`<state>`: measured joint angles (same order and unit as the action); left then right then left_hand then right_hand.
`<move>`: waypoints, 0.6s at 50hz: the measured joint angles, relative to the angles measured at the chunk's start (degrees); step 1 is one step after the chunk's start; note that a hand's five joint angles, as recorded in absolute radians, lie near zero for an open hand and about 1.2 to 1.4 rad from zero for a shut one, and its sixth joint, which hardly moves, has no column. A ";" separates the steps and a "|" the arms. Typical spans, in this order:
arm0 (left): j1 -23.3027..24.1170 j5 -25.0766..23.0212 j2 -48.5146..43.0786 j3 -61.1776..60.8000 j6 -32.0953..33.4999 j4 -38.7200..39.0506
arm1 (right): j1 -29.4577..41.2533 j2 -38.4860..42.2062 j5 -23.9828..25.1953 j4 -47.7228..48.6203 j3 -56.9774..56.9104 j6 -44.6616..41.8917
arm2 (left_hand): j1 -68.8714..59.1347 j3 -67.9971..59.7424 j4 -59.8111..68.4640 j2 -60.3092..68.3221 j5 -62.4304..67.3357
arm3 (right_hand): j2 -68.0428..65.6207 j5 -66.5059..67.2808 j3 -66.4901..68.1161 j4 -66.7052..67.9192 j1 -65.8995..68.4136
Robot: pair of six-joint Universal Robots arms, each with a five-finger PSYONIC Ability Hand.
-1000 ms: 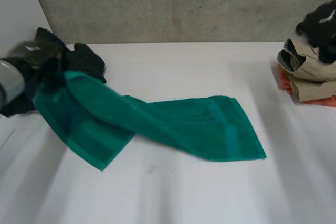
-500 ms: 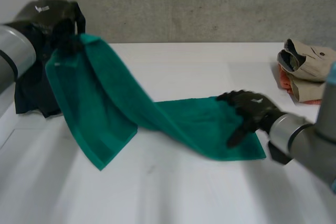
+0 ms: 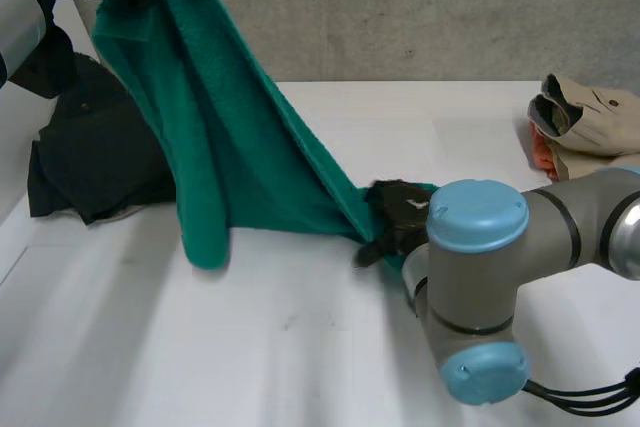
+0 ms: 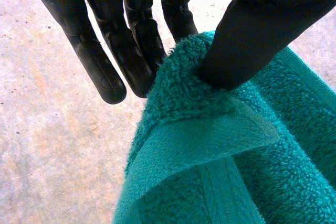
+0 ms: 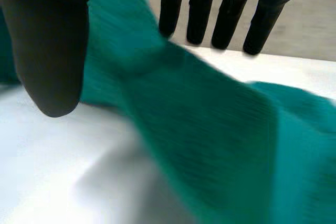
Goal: Fold the laundry.
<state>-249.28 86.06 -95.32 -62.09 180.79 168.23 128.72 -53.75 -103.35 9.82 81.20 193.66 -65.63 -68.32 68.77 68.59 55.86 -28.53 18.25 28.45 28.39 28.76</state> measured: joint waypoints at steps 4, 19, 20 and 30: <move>-0.35 0.45 0.66 -0.19 0.06 0.00 | -5.66 0.05 -1.28 1.44 1.33 -4.38 | 0.00 0.00 0.00 0.00 0.00 | -15.12 14.22 14.17 14.13 14.85; -2.20 0.46 2.56 -4.73 0.54 -0.50 | -20.45 -13.45 16.91 2.01 6.20 -29.28 | 0.00 0.00 0.00 0.04 0.00 | -38.98 38.45 39.48 40.11 35.87; -2.41 0.43 2.72 -4.97 0.59 -0.59 | -20.76 -14.28 17.34 1.26 5.97 -30.29 | 0.00 0.00 0.00 0.04 0.00 | -38.98 38.45 39.48 40.11 35.87; -7.85 -0.41 6.87 -8.13 5.27 -7.74 | -28.75 -30.60 19.97 -21.76 -5.96 -51.76 | 0.00 0.00 0.00 0.04 0.00 | -38.98 38.45 39.50 40.12 35.87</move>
<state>-257.13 85.65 -88.45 -70.21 186.06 160.48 99.97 -84.35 -83.38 -11.93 75.24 141.90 -65.63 -68.33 68.78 68.63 55.86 -67.51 56.70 67.95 68.51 64.63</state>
